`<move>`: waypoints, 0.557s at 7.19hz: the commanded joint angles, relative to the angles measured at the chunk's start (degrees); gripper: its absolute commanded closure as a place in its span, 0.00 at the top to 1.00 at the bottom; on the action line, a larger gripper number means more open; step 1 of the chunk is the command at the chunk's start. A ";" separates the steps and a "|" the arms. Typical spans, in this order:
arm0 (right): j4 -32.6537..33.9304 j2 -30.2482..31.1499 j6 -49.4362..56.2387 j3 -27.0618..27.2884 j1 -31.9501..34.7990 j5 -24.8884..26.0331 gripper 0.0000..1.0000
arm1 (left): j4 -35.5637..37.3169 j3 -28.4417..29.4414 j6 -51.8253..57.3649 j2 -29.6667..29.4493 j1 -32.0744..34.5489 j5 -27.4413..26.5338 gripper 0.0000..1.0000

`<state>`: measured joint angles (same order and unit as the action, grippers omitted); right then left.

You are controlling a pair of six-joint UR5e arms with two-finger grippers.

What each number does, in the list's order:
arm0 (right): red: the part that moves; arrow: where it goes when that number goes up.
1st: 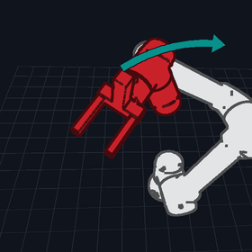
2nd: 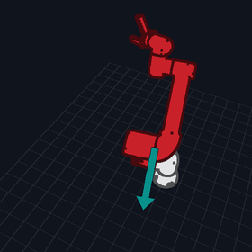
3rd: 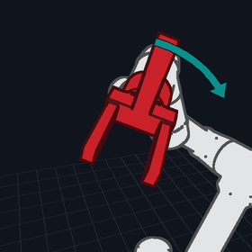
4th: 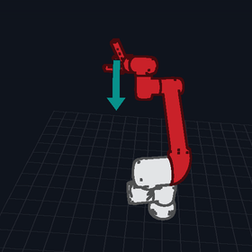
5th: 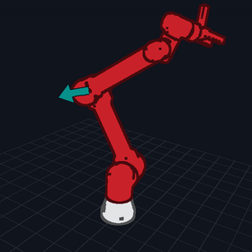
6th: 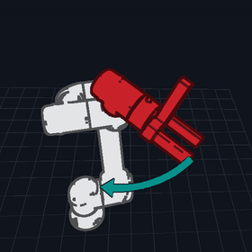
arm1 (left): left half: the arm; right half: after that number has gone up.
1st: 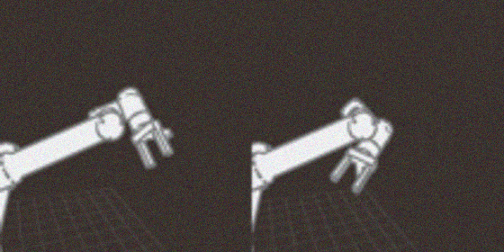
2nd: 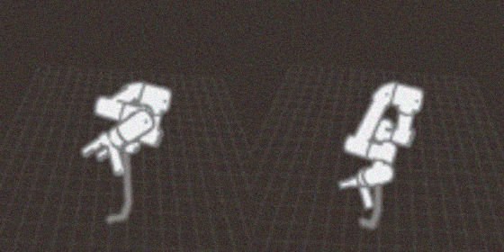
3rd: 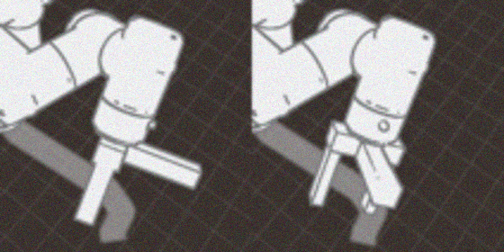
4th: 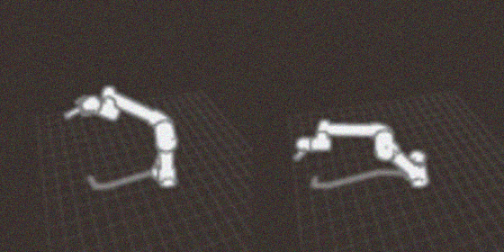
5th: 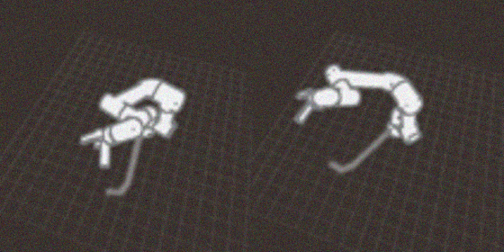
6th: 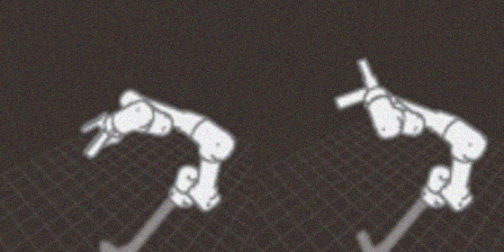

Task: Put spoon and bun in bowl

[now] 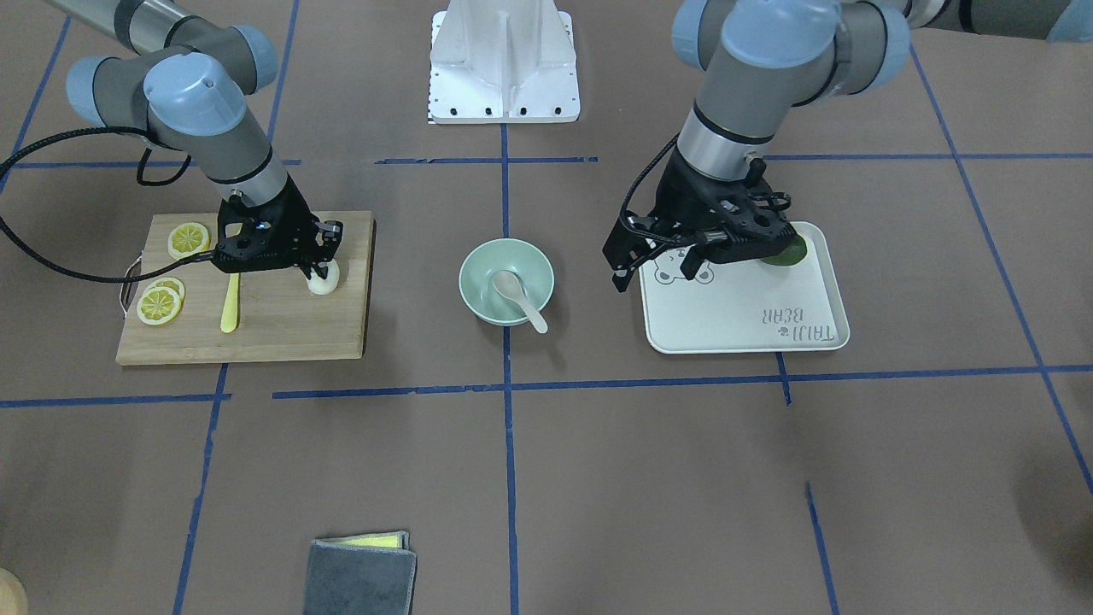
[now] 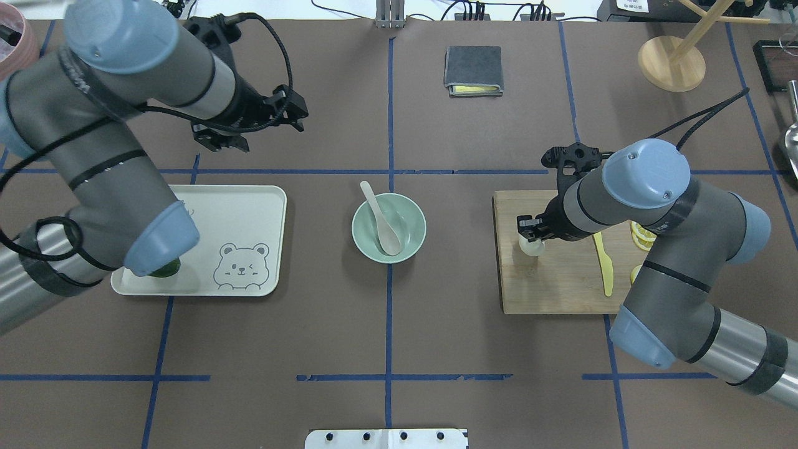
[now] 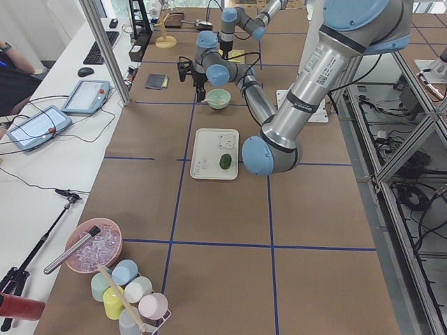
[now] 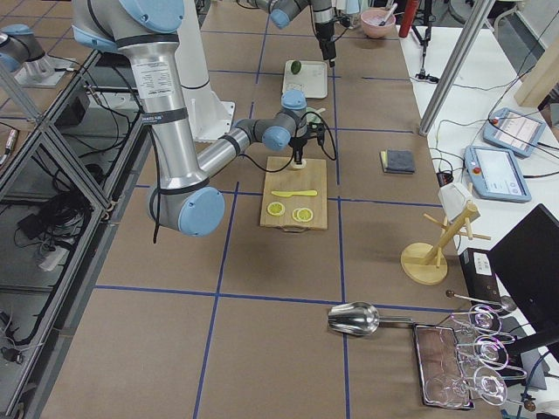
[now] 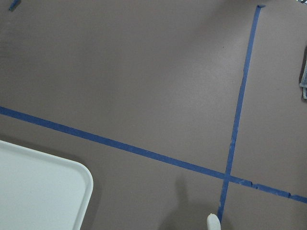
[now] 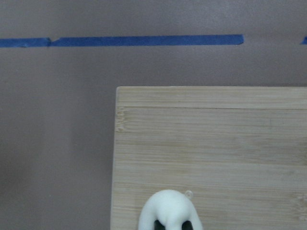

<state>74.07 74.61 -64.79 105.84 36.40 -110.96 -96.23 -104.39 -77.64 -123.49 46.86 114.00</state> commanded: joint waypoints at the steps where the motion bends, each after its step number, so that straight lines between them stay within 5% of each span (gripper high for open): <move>1: 4.56 -3.21 0.01 3.84 1.21 -0.22 0.00 | 0.16 -2.92 9.66 4.82 6.38 2.28 1.00; 4: 13.47 -17.27 -1.04 -0.86 -0.44 0.30 0.00 | 0.43 -7.05 29.58 16.40 12.10 2.28 1.00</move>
<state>85.52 62.51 -65.30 107.76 36.91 -111.02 -95.76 -110.22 -56.51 -111.75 56.77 116.24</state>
